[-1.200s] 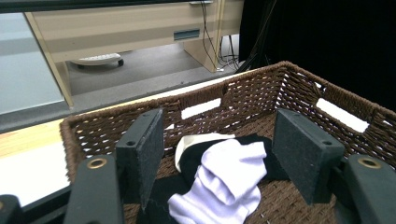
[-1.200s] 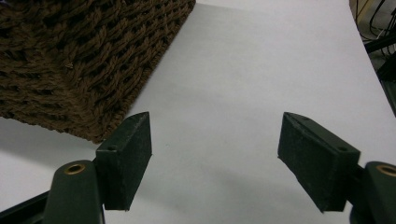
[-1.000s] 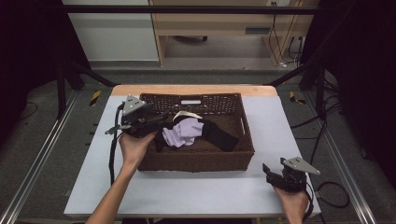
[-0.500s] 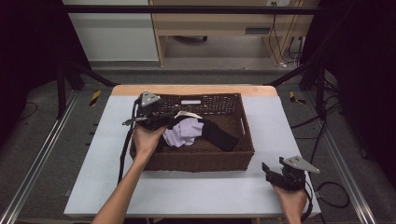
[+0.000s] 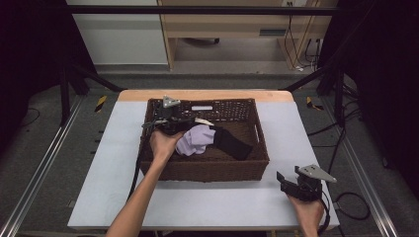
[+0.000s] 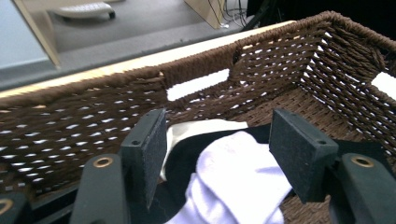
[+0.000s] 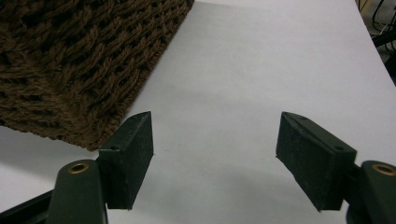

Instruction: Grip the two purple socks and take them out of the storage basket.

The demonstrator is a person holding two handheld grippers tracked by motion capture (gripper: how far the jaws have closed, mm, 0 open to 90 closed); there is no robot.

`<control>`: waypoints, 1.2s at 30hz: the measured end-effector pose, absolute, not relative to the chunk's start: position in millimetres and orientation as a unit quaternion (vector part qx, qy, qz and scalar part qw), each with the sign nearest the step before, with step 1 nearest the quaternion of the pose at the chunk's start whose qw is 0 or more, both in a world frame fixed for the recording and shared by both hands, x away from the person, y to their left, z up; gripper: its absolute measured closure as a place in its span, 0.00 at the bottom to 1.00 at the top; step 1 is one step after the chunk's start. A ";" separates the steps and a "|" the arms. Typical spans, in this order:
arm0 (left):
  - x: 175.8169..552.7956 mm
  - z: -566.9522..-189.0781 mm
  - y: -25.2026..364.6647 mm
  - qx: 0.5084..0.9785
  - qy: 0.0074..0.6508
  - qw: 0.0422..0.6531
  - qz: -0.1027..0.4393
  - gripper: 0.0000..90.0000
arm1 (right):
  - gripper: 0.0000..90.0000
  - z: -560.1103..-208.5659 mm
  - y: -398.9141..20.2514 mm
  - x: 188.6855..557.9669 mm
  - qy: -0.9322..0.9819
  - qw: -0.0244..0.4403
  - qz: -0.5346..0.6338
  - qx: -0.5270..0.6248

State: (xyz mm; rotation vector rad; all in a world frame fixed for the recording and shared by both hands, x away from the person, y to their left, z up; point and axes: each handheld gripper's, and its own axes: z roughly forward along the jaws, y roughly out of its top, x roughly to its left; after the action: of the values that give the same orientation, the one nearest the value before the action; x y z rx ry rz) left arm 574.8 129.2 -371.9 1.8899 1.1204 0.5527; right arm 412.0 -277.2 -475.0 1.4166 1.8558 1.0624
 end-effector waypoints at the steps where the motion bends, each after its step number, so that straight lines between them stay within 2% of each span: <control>1: 575.9 -373.3 127.0 0.756 0.449 0.421 0.221 0.41 | 0.31 -475.1 -277.1 412.0 0.694 0.285 0.395 0.529; 10: 584.1 -386.2 120.6 0.770 0.462 0.399 0.186 0.43 | 0.31 -476.0 -276.0 412.7 0.698 0.288 0.391 0.526; 30: 588.3 -410.0 102.1 0.831 0.455 0.284 0.152 0.54 | 0.31 -476.1 -274.1 413.3 0.702 0.291 0.383 0.524; 36: 589.5 -415.9 100.1 0.847 0.443 0.263 0.130 0.62 | 0.31 -476.3 -273.9 413.4 0.704 0.290 0.382 0.523</control>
State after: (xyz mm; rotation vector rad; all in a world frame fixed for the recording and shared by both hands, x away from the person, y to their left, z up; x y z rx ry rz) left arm 589.5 100.1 -415.9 2.2909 1.1993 0.3524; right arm 413.4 -273.9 -476.3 1.3962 1.8778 1.0201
